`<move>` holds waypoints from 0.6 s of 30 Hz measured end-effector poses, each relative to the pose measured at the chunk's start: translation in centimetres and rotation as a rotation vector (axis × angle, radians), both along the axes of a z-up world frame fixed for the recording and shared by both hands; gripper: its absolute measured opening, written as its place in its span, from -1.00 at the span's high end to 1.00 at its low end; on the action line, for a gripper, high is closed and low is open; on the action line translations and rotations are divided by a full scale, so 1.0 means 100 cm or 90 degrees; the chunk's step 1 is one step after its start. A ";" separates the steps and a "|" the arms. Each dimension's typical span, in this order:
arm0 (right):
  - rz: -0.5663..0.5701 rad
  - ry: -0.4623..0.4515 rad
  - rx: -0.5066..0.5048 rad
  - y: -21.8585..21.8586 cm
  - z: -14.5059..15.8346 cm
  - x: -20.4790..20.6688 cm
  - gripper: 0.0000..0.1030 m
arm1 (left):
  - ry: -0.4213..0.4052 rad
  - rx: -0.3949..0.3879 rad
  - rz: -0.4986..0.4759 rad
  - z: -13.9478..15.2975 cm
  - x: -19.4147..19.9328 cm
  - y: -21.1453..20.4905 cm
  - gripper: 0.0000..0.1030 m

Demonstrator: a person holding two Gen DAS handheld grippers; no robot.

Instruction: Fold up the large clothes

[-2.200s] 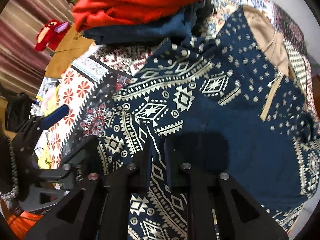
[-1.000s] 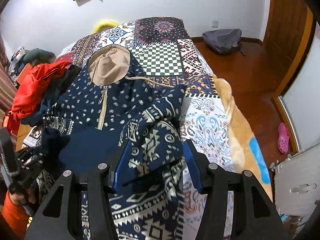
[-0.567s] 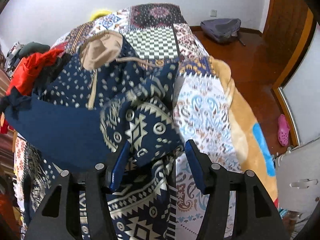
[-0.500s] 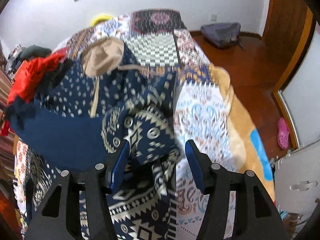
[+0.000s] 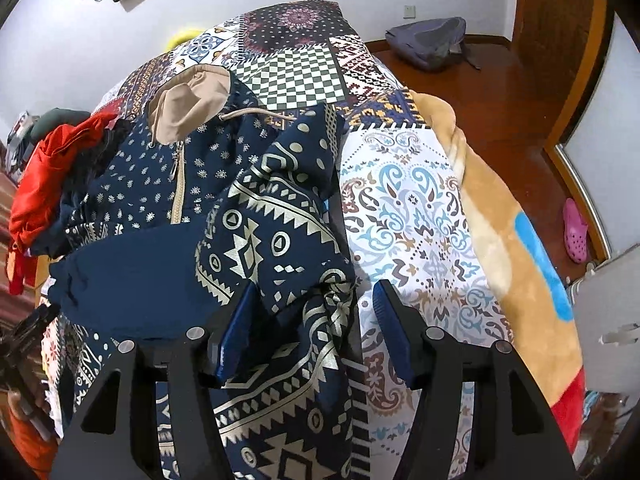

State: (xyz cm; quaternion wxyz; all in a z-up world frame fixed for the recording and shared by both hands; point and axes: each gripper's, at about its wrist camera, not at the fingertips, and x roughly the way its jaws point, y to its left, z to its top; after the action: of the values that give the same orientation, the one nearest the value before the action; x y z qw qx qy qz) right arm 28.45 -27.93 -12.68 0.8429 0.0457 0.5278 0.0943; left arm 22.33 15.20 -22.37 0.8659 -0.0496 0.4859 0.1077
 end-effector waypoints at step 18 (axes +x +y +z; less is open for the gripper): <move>0.070 -0.201 -0.031 0.044 0.106 0.027 -0.09 | -0.161 0.033 -0.093 0.126 0.075 -0.056 -0.46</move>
State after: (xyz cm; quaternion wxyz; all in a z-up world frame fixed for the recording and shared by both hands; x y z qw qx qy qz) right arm 31.17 -23.51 -2.13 0.9098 -0.0190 0.3926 0.1331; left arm 29.87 9.62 -9.75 0.9267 -0.0051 0.3724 0.0497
